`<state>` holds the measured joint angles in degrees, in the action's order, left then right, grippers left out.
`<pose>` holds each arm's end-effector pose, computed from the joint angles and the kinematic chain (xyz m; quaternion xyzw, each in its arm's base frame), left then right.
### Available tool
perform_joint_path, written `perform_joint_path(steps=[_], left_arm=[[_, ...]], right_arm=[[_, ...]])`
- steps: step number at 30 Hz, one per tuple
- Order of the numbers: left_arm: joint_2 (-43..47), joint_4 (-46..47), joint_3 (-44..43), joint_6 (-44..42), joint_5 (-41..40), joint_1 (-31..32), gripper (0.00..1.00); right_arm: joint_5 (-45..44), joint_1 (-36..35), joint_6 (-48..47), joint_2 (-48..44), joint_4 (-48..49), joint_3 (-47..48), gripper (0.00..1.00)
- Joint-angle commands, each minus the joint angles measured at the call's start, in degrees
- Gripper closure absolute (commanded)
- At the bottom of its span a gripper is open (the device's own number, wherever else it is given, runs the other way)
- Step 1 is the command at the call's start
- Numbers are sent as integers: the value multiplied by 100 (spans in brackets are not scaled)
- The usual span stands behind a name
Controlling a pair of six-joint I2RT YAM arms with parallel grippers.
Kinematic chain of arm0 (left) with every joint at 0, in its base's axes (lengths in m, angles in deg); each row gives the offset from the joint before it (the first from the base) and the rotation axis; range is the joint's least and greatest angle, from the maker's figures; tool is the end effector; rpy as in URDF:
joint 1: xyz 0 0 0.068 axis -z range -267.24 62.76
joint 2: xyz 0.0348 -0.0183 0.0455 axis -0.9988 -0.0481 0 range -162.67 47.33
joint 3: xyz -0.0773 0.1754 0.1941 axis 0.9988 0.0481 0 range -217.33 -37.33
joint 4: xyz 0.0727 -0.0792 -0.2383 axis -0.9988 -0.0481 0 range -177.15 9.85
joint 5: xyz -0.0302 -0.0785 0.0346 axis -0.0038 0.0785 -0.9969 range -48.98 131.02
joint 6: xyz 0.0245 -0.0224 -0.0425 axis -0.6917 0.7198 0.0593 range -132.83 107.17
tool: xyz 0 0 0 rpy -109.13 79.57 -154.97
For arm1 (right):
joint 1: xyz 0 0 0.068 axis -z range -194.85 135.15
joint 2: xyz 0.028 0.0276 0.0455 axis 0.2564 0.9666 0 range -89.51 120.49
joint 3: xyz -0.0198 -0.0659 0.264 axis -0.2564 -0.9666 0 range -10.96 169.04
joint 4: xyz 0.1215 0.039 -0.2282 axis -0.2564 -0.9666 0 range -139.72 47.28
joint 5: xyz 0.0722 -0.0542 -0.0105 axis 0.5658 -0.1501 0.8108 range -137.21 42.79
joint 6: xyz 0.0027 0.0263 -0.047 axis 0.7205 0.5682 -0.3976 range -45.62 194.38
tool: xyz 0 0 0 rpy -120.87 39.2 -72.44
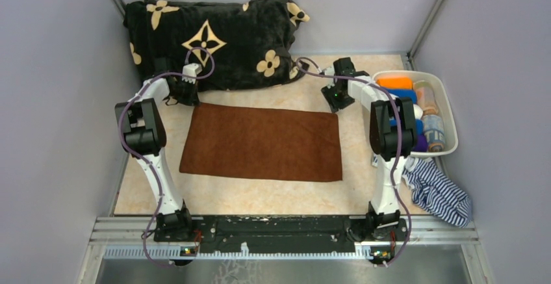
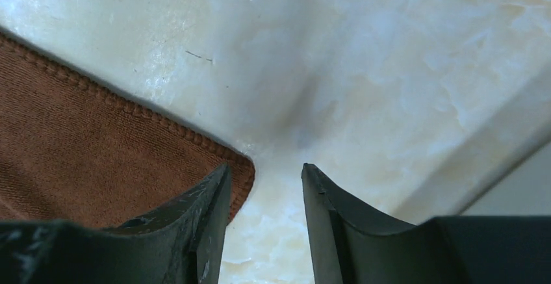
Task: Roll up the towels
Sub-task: Fold the towel at the center of the board.
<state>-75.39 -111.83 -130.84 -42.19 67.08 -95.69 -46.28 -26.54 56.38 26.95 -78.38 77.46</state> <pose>0.4547 0.0517 0.1759 0.2269 0.9170 -0.1271 0.3024 0.4215 0.0878 0.1894 -0.2512 0.9408 -0.0046 0.2276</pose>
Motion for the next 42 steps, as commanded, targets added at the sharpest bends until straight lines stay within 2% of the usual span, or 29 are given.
perform_joint_path(steps=[1,4,8,14,24,27,29,34,42], left_arm=[[244,101,-34,14,42,-6,100],[228,112,-43,17,46,1,100],[206,116,-45,32,54,1,100],[186,123,-51,49,39,-8,100],[183,137,-41,82,-21,-7,100],[186,141,-30,102,18,-3,100],[189,136,-32,112,51,5,100],[395,314,95,182,163,-4,100],[799,813,194,339,520,-3,100]], right_arm=[[299,-12,-186,257,-107,377,56],[371,-3,-196,335,-153,396,57],[351,-8,-243,433,-219,339,66],[448,-9,-307,513,-500,226,67],[830,196,22,815,-883,14,79],[857,249,23,907,-974,-31,89],[848,262,8,903,-883,-43,100],[737,278,-41,751,-665,309,100],[-66,468,-437,491,-382,1338,100]])
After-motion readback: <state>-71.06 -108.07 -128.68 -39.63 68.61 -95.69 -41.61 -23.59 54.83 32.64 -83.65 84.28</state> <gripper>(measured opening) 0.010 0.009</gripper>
